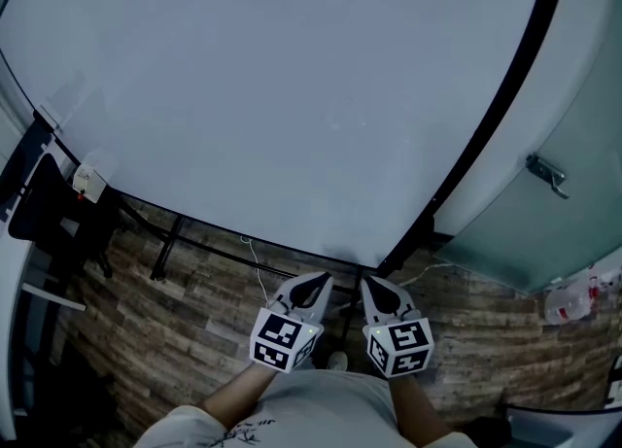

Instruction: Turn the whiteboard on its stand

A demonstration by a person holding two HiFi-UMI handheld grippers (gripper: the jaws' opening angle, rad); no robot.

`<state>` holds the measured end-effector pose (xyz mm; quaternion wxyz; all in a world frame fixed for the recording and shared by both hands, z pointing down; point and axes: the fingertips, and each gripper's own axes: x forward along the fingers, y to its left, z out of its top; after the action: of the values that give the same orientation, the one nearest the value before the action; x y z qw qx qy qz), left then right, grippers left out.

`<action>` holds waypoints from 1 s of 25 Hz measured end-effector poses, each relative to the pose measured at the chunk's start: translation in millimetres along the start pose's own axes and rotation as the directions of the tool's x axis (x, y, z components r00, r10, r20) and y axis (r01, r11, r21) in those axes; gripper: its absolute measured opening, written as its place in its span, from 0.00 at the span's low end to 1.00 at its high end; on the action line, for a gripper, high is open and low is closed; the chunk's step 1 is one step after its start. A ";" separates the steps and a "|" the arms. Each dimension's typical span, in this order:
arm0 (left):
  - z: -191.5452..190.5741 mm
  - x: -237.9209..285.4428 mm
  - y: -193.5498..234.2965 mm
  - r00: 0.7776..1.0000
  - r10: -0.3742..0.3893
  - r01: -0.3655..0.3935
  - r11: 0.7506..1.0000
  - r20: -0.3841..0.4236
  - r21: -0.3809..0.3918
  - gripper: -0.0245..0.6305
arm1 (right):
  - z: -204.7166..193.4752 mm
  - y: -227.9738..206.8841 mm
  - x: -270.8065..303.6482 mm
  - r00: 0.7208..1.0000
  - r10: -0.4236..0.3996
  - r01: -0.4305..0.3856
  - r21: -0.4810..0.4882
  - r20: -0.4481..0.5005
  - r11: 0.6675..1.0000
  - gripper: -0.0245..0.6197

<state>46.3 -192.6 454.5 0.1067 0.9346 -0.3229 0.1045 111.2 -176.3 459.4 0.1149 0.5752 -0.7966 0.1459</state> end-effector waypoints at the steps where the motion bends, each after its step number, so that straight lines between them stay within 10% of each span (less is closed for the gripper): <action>1: -0.9 -0.6 0.8 1.000 0.005 -0.005 1.000 -0.003 -0.001 0.05 | 0.9 1.4 1.0 1.000 0.004 -0.004 -0.003 0.001 1.000 0.05; 25: -3.6 -11.7 4.0 1.000 0.024 -0.024 0.999 0.003 -0.022 0.05 | -1.6 21.2 3.2 0.998 0.056 -0.057 -0.017 -0.009 0.998 0.05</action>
<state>34.3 -187.9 455.4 0.1154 0.9295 -0.3354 0.1006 90.1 -172.2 459.9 0.1188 0.5509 -0.8133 0.1447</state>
